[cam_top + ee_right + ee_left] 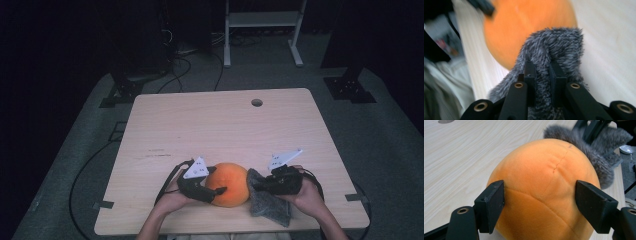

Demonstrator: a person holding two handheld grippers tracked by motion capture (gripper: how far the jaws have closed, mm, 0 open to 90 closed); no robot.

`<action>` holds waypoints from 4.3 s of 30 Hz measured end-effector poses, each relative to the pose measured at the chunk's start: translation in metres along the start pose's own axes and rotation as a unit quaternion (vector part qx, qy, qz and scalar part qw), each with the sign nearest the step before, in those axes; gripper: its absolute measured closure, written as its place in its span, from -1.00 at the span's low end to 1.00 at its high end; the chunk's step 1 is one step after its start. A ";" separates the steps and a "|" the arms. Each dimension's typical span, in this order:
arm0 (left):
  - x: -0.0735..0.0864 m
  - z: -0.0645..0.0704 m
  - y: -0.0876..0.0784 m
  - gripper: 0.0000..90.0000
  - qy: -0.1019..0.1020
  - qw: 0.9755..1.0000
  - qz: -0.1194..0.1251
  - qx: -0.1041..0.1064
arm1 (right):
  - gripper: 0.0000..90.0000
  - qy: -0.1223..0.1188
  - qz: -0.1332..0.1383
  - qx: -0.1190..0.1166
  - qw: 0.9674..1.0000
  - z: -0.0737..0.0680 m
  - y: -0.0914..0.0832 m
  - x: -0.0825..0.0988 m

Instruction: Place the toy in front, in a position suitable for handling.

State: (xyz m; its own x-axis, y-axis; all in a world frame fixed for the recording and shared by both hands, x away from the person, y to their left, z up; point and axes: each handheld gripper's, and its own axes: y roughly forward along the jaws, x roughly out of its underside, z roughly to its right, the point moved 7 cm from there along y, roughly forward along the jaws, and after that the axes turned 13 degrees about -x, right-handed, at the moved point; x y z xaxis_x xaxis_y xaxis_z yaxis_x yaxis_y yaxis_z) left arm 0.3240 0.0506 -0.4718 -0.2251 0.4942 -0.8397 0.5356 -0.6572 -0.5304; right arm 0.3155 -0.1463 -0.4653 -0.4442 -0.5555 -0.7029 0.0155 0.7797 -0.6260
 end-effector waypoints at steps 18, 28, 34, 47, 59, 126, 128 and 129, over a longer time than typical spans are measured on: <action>-0.008 0.005 0.006 -0.58 -0.004 1.000 -0.012 0.011 | 0.74 -0.033 0.000 -0.034 0.999 -0.016 0.010 -0.010; -0.028 0.011 0.008 -0.20 0.069 0.992 0.070 -0.079 | 0.76 -0.022 0.060 0.025 0.998 -0.004 -0.010 -0.021; -0.025 -0.004 -0.003 -0.68 -0.030 0.998 0.055 -0.015 | 0.75 -0.035 0.009 -0.004 0.999 -0.013 0.015 -0.010; -0.001 -0.016 0.000 -0.40 -0.030 0.999 0.017 -0.030 | 0.75 -0.027 -0.020 0.020 0.999 -0.004 0.018 0.001; 0.000 -0.017 0.000 -0.40 -0.034 0.999 0.021 -0.028 | 0.75 -0.005 0.005 0.003 1.000 0.002 0.018 -0.003; 0.005 -0.010 0.001 -0.52 -0.030 0.999 0.029 0.012 | 0.74 0.022 0.066 0.015 0.997 0.016 0.005 -0.004; 0.005 -0.009 0.001 -0.52 -0.028 0.999 0.031 0.012 | 0.74 0.032 0.042 0.032 0.998 0.021 0.006 0.003; 0.005 -0.009 0.001 -0.53 -0.026 0.999 0.031 0.012 | 0.74 0.038 0.044 0.028 0.998 0.021 0.005 0.006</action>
State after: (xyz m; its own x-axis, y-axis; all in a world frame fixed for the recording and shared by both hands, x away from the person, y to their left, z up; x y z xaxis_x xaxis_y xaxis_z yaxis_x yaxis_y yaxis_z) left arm 0.3309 0.0578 -0.4752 -0.2349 0.4225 -0.8754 0.5306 -0.6989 -0.4796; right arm 0.3317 -0.1517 -0.4796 -0.5047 -0.4606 -0.7302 0.1072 0.8058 -0.5824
